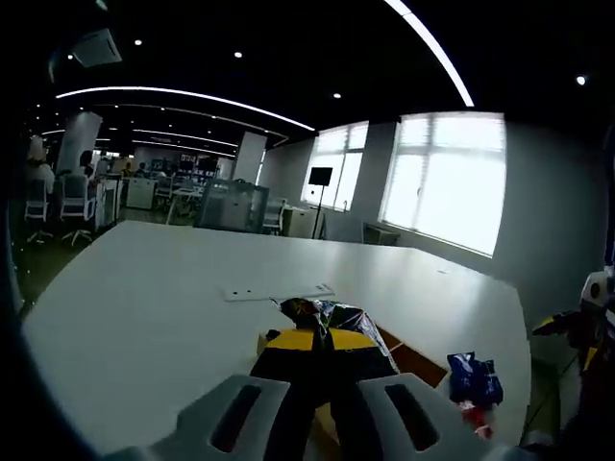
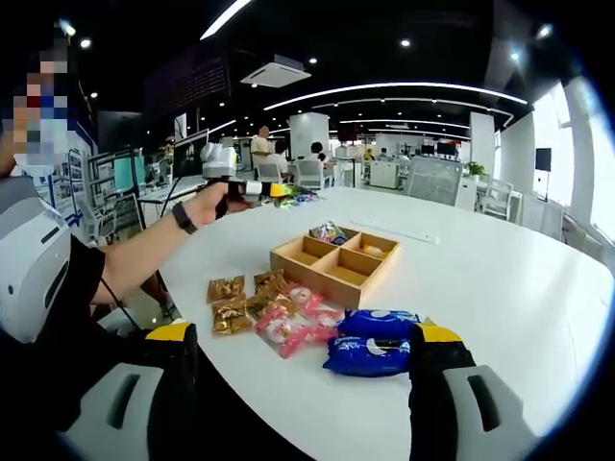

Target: Pick up the scattered marshmallows, QQ candies, Oreo cookies, and mixed nuts on the table and sort them into separate containers

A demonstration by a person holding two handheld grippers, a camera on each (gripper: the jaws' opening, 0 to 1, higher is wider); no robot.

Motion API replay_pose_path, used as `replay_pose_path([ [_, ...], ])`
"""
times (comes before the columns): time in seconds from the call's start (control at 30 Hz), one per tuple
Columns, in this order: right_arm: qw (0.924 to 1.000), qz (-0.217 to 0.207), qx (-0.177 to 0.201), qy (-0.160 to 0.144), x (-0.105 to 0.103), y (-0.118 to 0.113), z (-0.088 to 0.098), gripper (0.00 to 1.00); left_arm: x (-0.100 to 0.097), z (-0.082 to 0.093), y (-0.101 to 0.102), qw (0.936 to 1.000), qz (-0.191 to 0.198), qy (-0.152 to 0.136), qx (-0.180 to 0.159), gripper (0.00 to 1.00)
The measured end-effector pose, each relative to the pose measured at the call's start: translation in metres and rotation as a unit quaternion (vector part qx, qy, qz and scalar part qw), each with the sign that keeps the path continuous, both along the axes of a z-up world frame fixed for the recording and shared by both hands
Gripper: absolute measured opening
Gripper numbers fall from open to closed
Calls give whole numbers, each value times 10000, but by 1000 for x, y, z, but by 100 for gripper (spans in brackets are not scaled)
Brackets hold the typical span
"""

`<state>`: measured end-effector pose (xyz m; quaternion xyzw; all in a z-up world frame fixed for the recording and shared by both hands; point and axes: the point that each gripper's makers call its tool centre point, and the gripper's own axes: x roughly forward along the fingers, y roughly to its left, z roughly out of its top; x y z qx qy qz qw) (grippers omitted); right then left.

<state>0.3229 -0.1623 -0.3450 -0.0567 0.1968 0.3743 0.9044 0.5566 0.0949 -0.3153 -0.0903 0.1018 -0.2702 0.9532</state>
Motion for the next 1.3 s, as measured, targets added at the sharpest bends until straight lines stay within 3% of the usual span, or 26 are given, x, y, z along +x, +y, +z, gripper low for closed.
replay_pose_path([
  [0.23, 10000, -17, 1, 17, 1, -2, -1, 87, 22, -9, -22, 9990, 64, 32, 447, 7],
  [0.33, 10000, -26, 2, 29, 1, -2, -2, 87, 32, -21, -29, 9969, 153, 93, 771, 7],
  [0.57, 10000, -50, 4, 45, 1, -4, -3, 87, 50, -45, -41, 9952, 203, 339, 891, 7],
  [0.7, 10000, -65, -6, 63, 2, -6, -5, 87, 57, -57, -43, 9923, 288, 438, 1119, 7],
  [0.87, 9999, -68, -7, 81, 3, -6, -6, 87, 63, -67, -42, 9839, 448, 357, 1692, 7],
  [0.93, 9999, -65, -10, 83, 3, -6, -6, 87, 66, -69, -41, 9754, 561, 208, 2120, 7],
  [1.13, 9999, -80, -13, 84, 3, -8, -7, 87, 70, -72, -49, 9571, 604, -71, 2833, 7],
  [1.3, 9999, -94, -1, 94, 3, -9, -8, 86, 77, -80, -57, 9471, 559, -134, 3158, 7],
])
